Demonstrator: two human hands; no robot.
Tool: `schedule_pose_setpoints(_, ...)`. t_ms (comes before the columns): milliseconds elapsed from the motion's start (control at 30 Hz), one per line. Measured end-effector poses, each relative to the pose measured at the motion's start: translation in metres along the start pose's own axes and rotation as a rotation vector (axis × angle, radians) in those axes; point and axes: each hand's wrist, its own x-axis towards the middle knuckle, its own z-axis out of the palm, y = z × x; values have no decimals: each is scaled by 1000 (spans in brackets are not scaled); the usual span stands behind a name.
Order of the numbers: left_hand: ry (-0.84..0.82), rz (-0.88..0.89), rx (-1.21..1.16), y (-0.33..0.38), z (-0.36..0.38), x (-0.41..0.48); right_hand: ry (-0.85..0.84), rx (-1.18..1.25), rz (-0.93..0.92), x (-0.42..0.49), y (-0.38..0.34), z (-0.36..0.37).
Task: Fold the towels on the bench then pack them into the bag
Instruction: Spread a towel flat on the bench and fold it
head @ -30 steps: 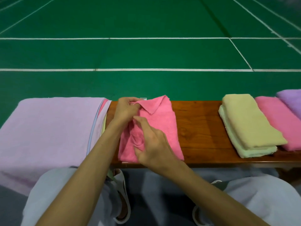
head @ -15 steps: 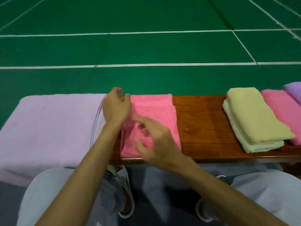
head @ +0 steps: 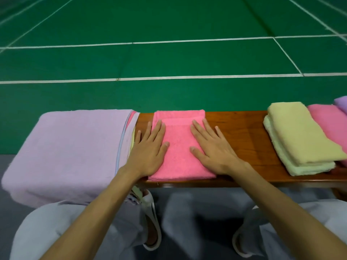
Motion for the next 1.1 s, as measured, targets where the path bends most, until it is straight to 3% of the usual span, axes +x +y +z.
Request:
schedule_pose_setpoints(167, 14, 14, -63, -15, 3, -10, 10, 14, 20, -12, 17, 0)
schedule_pose_setpoints(333, 104, 228, -243, -17, -13, -35, 82, 109, -97, -25, 13, -13)
schedule_pose_setpoints(467, -23, 290, -95, -21, -16, -49, -43, 4, -209, -42, 0, -14)
schedule_pose_setpoints(567, -63, 332, 24, -25, -11, -52, -46, -87, -227, -51, 6, -5)
schedule_pose_setpoints(733, 112, 369, -14, -17, -15, -55, 64, -16, -258, -66, 15, 0)
schedule_pose_setpoints(900, 166, 375, -323, -4, -24, -59, 68, 270, -186, -73, 19, -28)
schedule_pose_setpoints(1033, 11, 128, -794, 5, -26, -55, -7, 652, -73, -64, 24, -51)
schedule_pose_setpoints(1100, 34, 37, -882, 11, -28, -43, 18, 776, -38, -54, 25, -56)
